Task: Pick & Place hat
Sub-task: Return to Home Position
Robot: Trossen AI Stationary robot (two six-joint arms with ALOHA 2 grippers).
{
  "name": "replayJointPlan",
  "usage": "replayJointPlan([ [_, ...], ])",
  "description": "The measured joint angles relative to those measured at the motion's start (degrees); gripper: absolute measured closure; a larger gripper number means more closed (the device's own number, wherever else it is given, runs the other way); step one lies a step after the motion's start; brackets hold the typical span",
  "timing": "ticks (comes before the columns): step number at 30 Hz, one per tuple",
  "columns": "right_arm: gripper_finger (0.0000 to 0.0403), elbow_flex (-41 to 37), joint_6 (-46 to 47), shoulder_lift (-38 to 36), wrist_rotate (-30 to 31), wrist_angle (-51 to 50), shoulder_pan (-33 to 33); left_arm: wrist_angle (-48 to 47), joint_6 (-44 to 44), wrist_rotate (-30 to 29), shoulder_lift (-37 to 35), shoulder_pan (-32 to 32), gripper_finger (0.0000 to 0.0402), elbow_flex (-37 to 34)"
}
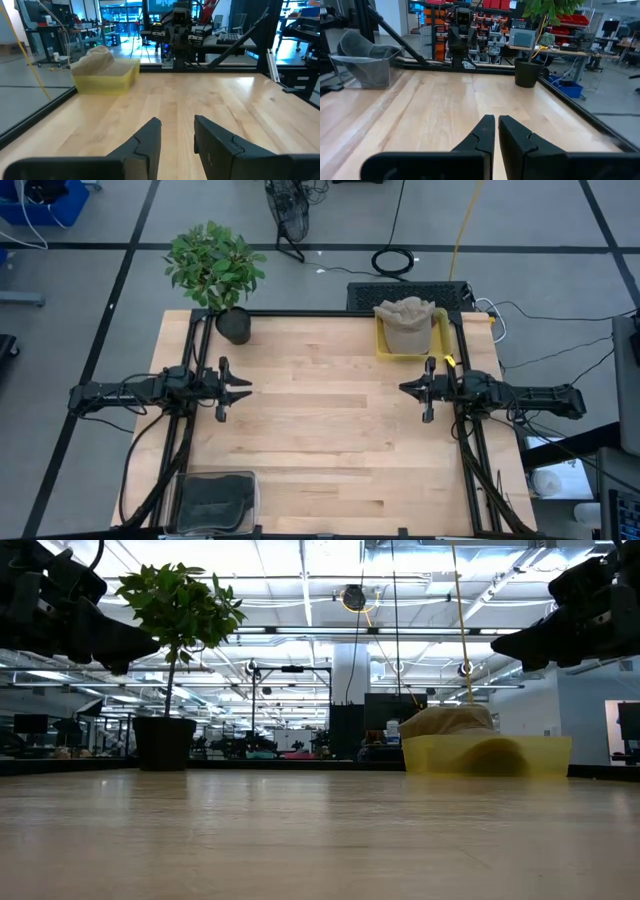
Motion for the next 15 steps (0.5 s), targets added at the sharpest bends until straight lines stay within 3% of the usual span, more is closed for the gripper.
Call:
replayJointPlan([
  [4,0.0388,0.0,-1.27,0.0,0.02,0.04,0.0,-0.02,0.26,0.27,0.0,0.0,0.0307,0.0],
  [9,0.0401,0.0,-0.86,0.0,0.02,0.07,0.0,-0.02,0.63,0.3,0.0,0.0,0.039,0.0],
  [15,0.0402,0.0,-0.23,0.0,0.02,0.07,0.0,-0.04,0.59,0.4,0.0,0.0,0.0397,0.0],
])
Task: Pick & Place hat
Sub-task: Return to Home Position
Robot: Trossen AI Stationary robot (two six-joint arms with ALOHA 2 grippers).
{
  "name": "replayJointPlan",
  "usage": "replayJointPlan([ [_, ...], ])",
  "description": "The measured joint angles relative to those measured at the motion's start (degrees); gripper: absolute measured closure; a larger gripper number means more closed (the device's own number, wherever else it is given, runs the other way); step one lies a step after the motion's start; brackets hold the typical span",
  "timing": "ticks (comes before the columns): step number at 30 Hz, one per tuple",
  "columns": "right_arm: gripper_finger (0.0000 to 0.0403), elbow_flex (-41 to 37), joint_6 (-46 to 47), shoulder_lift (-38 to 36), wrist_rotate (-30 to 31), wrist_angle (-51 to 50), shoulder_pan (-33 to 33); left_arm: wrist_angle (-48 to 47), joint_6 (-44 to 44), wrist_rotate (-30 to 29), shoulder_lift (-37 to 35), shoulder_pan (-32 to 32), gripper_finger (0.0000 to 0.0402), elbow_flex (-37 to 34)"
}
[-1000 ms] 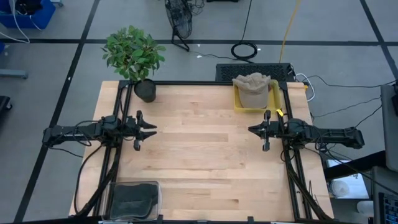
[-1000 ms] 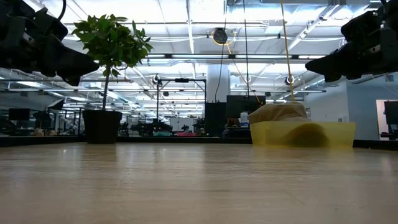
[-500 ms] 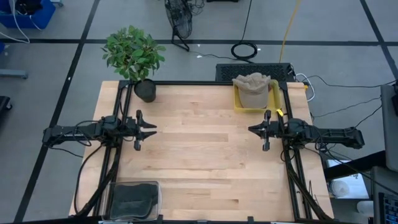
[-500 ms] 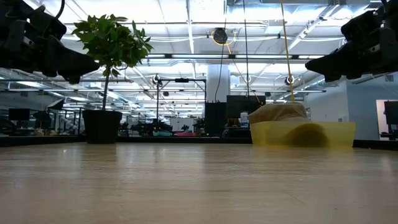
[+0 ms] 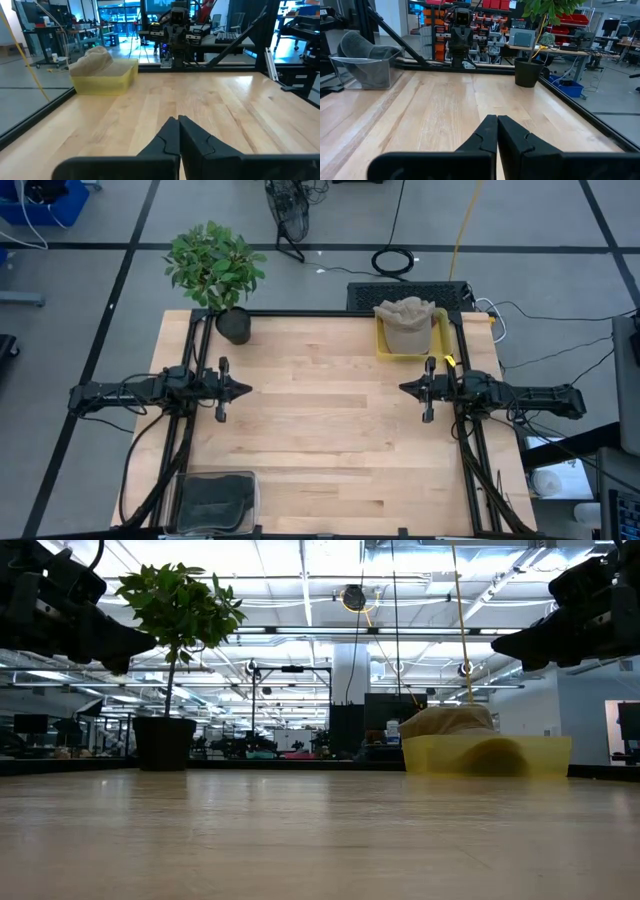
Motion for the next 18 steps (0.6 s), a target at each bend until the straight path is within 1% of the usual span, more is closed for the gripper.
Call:
replayJointPlan([
  [18,0.0403,0.0,0.01,0.0,-0.01,0.0,-0.02,-0.01,-0.13,0.1,0.0,0.0,0.0399,-0.01],
])
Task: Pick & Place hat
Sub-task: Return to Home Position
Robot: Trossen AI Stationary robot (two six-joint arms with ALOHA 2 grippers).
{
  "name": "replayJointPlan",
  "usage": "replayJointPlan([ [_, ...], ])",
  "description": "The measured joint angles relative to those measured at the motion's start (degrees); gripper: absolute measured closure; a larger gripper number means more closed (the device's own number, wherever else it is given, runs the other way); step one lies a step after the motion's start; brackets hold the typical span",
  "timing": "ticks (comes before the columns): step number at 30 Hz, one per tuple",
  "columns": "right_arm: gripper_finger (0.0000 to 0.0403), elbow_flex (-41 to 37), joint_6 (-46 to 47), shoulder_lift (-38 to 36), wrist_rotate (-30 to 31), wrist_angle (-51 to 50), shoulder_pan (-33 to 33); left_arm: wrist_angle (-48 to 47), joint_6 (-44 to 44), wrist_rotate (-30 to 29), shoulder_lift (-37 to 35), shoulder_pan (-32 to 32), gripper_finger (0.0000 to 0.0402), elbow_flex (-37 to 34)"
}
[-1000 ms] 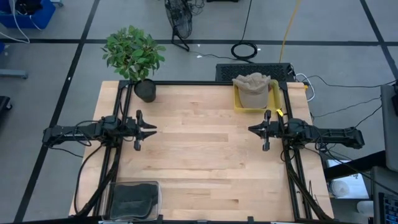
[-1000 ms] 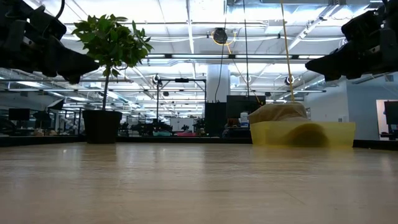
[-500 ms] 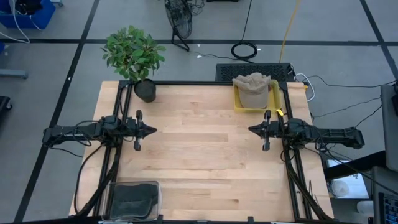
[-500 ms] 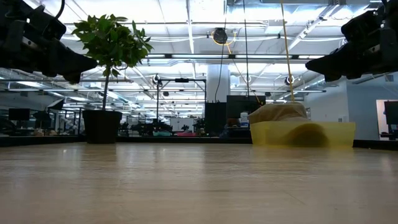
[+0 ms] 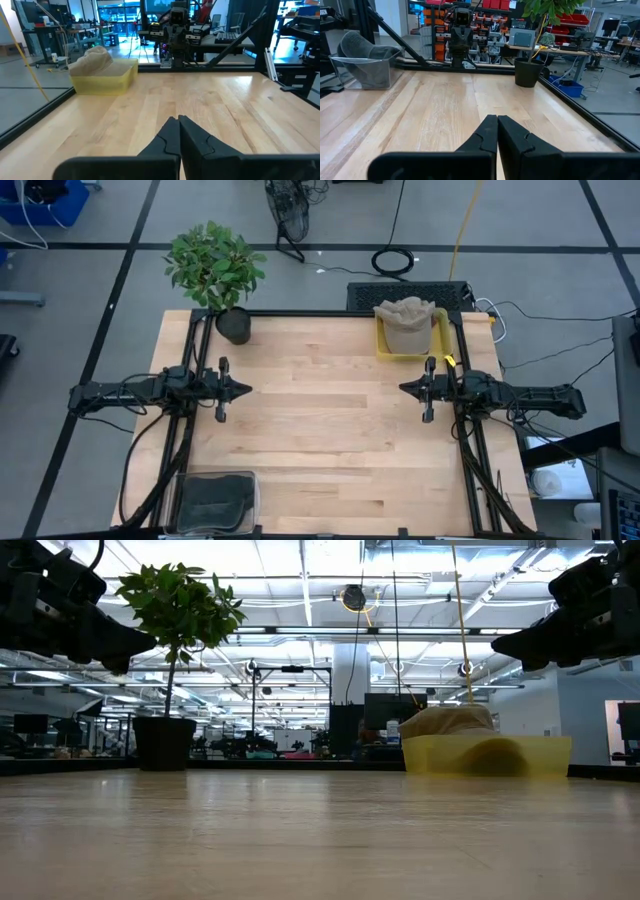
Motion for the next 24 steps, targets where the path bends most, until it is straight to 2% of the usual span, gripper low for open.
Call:
replayJointPlan([
  [4,0.0403,0.0,0.0,0.0,-0.01,0.0,0.01,0.0,-0.01,-0.03,0.0,0.0,0.0396,-0.01],
  [14,0.0403,0.0,0.0,-0.01,-0.01,0.11,0.02,0.0,-0.22,-0.04,0.0,0.0,0.0358,-0.01],
  [24,0.0403,0.0,0.44,-0.02,-0.01,0.17,0.02,0.0,-0.24,-0.07,0.0,0.0,0.0356,-0.01],
])
